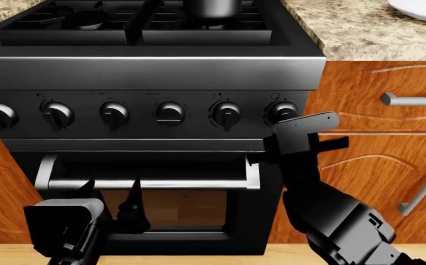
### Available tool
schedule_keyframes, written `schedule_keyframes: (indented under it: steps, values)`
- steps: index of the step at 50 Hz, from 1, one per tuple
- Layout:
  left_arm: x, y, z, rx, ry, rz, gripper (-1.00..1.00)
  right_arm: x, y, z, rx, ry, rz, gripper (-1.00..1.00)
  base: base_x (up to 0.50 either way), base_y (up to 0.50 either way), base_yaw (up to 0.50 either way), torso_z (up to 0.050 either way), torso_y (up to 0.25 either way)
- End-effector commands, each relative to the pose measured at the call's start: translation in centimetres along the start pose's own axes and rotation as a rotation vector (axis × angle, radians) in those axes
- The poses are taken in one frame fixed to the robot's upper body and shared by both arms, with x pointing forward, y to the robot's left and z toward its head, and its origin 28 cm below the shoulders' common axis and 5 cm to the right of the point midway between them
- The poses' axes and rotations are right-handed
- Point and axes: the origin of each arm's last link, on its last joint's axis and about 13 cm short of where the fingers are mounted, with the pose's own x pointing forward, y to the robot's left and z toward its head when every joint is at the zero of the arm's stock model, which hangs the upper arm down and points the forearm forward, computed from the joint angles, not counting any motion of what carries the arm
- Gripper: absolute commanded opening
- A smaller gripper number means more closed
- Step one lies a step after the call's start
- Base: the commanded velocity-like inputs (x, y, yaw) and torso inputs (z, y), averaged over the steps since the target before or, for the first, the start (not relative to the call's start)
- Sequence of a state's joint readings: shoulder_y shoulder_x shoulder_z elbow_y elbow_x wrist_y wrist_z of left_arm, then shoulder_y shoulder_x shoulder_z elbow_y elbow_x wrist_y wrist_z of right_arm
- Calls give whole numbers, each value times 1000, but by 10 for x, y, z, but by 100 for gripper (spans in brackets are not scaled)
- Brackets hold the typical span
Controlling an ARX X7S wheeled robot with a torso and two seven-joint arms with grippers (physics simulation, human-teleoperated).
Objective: Frozen meat rests on a plate on the counter. Retrieve the meat and place it in a pot on a burner. Then turn the burner on.
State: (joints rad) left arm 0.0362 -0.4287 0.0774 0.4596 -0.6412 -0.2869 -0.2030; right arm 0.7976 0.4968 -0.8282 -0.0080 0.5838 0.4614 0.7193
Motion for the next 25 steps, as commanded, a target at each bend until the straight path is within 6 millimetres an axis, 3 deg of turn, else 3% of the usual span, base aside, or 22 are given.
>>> schedule_keyframes:
  steps: [1,25]
  values:
    - [-1,-1,1,2,1,-1,100,2,-16,0,-78,5,-50,-100,0,0,0,0,0]
    - [-1,-1,2,-1,-3,-2,100,7,-23,-1,-225,-10,-81,-100,-1,-1,-3,0,0]
